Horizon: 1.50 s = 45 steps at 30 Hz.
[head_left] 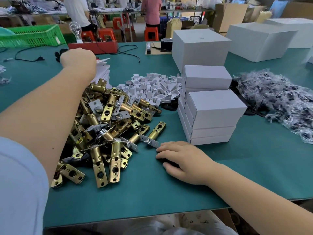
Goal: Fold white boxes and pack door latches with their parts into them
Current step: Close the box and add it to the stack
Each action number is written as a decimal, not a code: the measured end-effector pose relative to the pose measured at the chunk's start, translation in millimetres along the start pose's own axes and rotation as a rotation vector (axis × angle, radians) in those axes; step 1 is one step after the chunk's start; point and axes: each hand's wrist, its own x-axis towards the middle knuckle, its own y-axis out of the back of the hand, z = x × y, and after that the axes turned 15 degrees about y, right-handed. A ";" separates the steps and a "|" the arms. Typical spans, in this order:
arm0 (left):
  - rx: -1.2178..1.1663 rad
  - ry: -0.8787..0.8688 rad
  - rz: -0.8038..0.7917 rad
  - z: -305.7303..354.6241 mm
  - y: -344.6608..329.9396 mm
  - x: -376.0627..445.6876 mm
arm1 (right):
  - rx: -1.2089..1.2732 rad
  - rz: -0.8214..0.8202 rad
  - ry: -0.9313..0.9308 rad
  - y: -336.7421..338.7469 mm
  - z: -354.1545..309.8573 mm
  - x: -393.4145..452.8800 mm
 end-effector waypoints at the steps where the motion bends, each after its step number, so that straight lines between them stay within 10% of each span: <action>1: -0.001 0.020 0.017 -3.0 1.0 0.2 | 0.004 0.000 -0.002 0.1 -0.1 0.0; 9: -0.090 0.087 0.167 -19.7 31.5 -13.2 | 0.008 -0.040 -0.021 1.4 -0.4 0.7; 15: -0.830 0.034 0.212 -11.2 68.8 -89.7 | 0.104 -0.049 -0.132 6.3 1.6 -2.1; 19: -1.263 0.025 -0.077 -5.2 55.7 -169.3 | 0.215 0.032 -0.181 11.5 -3.5 -1.8; 27: -1.885 0.075 -0.853 8.7 1.8 -226.4 | 0.788 0.714 -0.410 27.3 -11.1 7.9; 34: -1.660 -0.263 -0.874 21.2 -16.4 -242.7 | 0.529 0.623 -0.471 26.3 -16.8 3.7; 45: -1.204 -0.252 -0.632 20.8 -8.4 -237.6 | 0.284 0.660 -0.461 4.2 -11.9 -0.7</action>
